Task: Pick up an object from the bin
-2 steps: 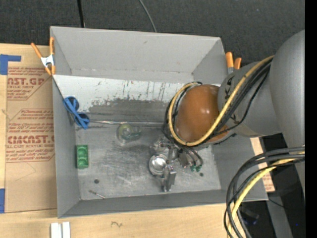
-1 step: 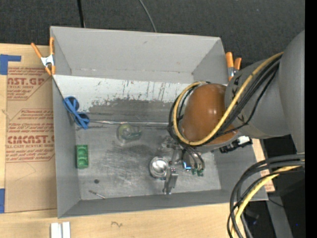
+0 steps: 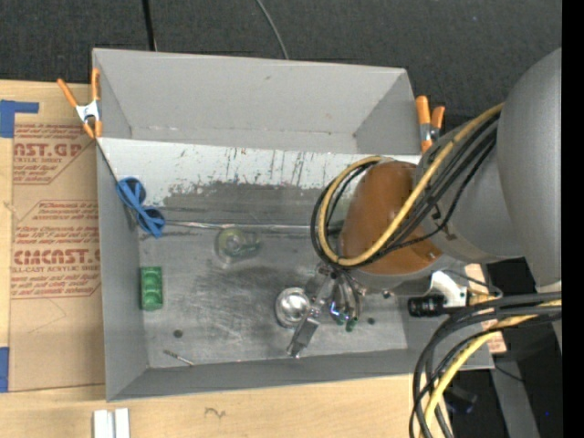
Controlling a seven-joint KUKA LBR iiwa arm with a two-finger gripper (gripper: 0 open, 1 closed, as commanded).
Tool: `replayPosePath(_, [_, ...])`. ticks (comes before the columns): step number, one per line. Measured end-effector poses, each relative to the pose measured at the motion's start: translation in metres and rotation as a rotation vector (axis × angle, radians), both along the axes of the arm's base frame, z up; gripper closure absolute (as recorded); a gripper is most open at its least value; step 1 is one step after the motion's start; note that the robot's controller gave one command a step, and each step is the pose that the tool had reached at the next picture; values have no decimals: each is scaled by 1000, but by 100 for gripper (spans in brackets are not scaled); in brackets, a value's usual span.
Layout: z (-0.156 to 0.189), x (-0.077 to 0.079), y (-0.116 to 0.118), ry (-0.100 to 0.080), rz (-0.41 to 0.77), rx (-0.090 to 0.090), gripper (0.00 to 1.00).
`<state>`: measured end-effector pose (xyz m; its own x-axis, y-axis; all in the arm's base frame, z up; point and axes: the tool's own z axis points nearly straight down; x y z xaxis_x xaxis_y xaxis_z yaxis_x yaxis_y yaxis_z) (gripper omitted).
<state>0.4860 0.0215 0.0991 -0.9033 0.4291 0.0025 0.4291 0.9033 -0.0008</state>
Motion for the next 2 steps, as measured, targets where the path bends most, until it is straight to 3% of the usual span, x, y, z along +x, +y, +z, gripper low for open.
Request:
replayPosePath(1, [-26, -1, 16, -18, 242, -4, 0])
replayPosePath(2, [-27, -1, 8, -14, 115, 2, 0])
